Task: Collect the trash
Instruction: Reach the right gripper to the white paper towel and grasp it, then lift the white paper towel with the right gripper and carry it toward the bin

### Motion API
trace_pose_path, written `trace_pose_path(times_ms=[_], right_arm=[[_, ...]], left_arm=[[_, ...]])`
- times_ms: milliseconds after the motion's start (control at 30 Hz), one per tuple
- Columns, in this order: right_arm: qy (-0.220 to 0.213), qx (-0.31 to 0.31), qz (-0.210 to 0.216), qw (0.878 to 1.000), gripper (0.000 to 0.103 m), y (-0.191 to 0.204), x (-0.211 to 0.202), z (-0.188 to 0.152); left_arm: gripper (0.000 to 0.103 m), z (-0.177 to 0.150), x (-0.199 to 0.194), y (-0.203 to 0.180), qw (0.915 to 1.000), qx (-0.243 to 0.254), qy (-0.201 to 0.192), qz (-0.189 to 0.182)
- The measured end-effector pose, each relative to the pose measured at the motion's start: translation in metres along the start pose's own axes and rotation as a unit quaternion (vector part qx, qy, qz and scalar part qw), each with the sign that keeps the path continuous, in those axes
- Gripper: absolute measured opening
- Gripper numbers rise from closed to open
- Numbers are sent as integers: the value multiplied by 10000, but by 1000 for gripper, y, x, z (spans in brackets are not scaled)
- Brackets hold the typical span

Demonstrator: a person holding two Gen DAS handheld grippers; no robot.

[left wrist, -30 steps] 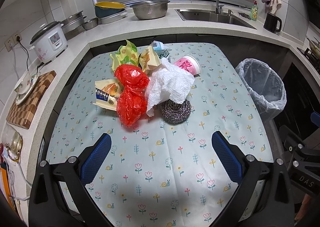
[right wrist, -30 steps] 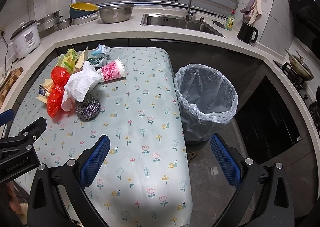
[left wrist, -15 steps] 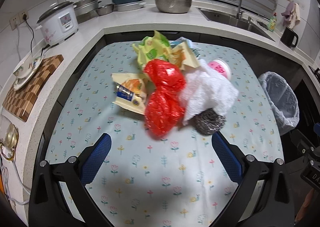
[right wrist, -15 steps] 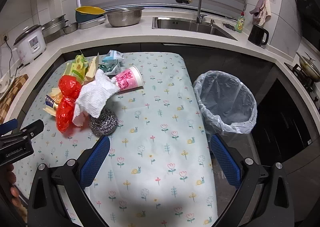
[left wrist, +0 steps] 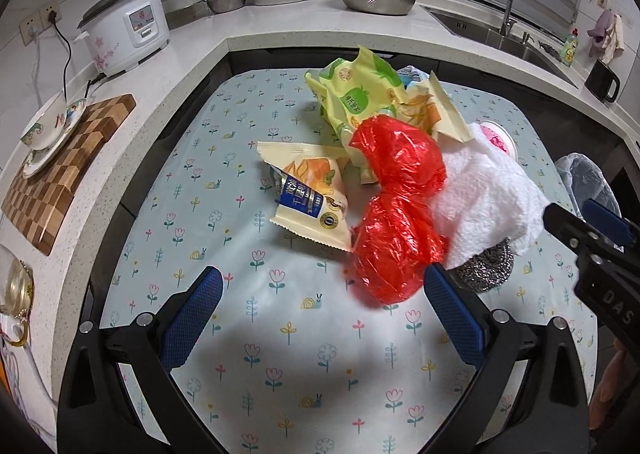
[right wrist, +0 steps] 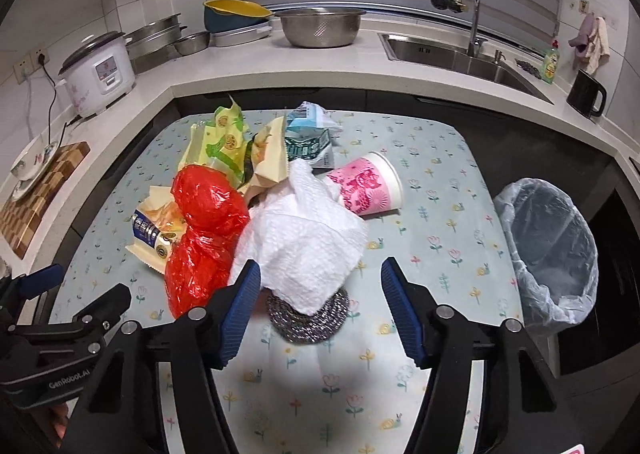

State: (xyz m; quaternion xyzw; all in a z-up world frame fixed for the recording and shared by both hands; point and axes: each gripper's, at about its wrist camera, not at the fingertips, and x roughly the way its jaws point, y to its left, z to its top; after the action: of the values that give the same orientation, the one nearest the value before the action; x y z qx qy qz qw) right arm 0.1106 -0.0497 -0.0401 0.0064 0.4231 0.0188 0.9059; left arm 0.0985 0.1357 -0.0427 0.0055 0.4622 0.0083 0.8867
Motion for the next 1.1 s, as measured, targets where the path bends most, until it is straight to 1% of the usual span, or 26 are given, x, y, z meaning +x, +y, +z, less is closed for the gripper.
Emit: trace_pose_path(times_ms=[167, 200, 233, 300, 400, 500, 567, 700, 900, 1033, 1100], right_arm=[[229, -45, 44, 9997, 39, 12, 28, 4], [292, -28, 67, 9995, 31, 13, 34, 4], [346, -1, 89, 9994, 27, 12, 38, 3], [285, 42, 94, 9995, 21, 10, 38, 4], [116, 121, 134, 9998, 15, 3, 27, 9], [-121, 277, 117, 9995, 12, -10, 9, 16], [-311, 366, 27, 9988, 11, -18, -4, 22], [-483, 558, -29, 9973, 9, -34, -20, 32], [-671, 843, -177, 9940, 7, -58, -37, 33], [-571, 1017, -284, 9928, 7, -76, -36, 28], [-482, 1134, -237, 9921, 7, -84, -32, 23]], left_arm=[[96, 3, 12, 5, 10000, -28, 78, -26], [96, 4, 14, 6, 9999, -27, 93, -40], [96, 5, 16, 6, 9999, -25, 105, -59], [96, 5, 19, 4, 9999, 4, 121, -101], [96, 8, 23, 0, 9998, 57, 122, -159], [96, 11, 27, -5, 9996, 116, 120, -240], [96, 13, 29, -10, 9994, 141, 128, -303], [96, 16, 32, -18, 9988, 208, 141, -418], [96, 16, 38, -31, 9976, 340, 191, -572], [96, 18, 43, -43, 9961, 391, 229, -761], [96, 19, 48, -50, 9954, 421, 263, -818]])
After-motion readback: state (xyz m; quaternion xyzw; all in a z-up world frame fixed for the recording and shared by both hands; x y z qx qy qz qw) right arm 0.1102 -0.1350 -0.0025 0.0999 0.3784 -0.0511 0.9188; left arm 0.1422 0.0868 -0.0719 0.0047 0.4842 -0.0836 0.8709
